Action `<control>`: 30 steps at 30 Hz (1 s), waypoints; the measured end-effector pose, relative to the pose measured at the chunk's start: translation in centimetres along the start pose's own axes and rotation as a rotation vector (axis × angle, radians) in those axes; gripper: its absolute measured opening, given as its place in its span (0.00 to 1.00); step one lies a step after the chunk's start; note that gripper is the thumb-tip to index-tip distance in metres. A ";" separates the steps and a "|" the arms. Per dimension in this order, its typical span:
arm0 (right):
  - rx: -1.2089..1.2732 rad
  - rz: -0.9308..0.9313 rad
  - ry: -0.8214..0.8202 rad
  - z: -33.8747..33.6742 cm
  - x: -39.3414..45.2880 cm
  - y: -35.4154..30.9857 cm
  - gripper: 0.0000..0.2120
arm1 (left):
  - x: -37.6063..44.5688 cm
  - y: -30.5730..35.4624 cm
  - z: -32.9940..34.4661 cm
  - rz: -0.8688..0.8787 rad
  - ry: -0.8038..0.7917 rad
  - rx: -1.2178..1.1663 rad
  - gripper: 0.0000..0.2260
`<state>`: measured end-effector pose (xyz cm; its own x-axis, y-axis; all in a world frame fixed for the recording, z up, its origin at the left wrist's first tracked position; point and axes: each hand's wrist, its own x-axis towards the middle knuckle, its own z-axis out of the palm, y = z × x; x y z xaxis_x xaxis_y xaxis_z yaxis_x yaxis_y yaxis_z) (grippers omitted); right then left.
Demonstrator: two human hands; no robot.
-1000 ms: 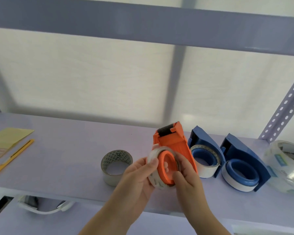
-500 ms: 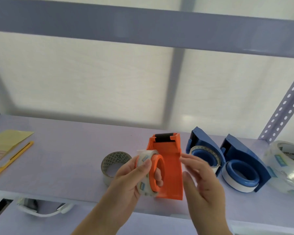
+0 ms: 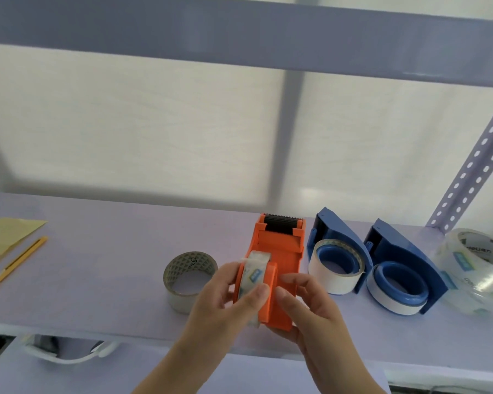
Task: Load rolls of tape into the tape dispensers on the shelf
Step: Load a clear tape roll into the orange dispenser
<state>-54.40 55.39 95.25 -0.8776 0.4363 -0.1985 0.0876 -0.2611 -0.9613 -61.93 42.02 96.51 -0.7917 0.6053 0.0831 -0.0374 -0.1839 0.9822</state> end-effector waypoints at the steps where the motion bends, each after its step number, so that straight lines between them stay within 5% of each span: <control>1: 0.002 -0.001 -0.008 -0.1 -0.1 0.0 0.20 | 0.0 -0.1 -0.1 0.002 0.017 0.014 0.19; 6: 0.031 -0.034 -0.095 0.2 -0.3 0.6 0.18 | 0.2 -0.2 -0.4 -0.189 -0.027 -0.258 0.34; 12: -0.089 -0.069 -0.126 0.2 -0.6 0.2 0.16 | 0.0 0.4 -0.5 -0.151 -0.067 -0.290 0.25; 15: -0.443 -0.405 0.177 -0.1 -0.7 -0.8 0.19 | 0.0 0.2 -0.1 -0.110 -0.069 -0.208 0.17; 17: -0.640 -0.647 0.189 -0.5 -1.1 -2.2 0.19 | 0.1 -0.4 0.1 -0.074 -0.072 -0.144 0.18; 23: -0.979 -0.523 -0.151 0.2 -0.8 -4.5 0.18 | -0.2 -1.2 0.8 0.088 -0.096 0.107 0.15; 30: -0.791 -0.543 0.008 0.5 -0.8 -4.5 0.06 | -0.5 -1.2 1.0 0.106 -0.156 0.227 0.12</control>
<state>-54.36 55.80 99.77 -0.8891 0.3337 0.3135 -0.0346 0.6338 -0.7728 -60.90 42.75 95.46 -0.6801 0.7066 0.1953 0.1918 -0.0856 0.9777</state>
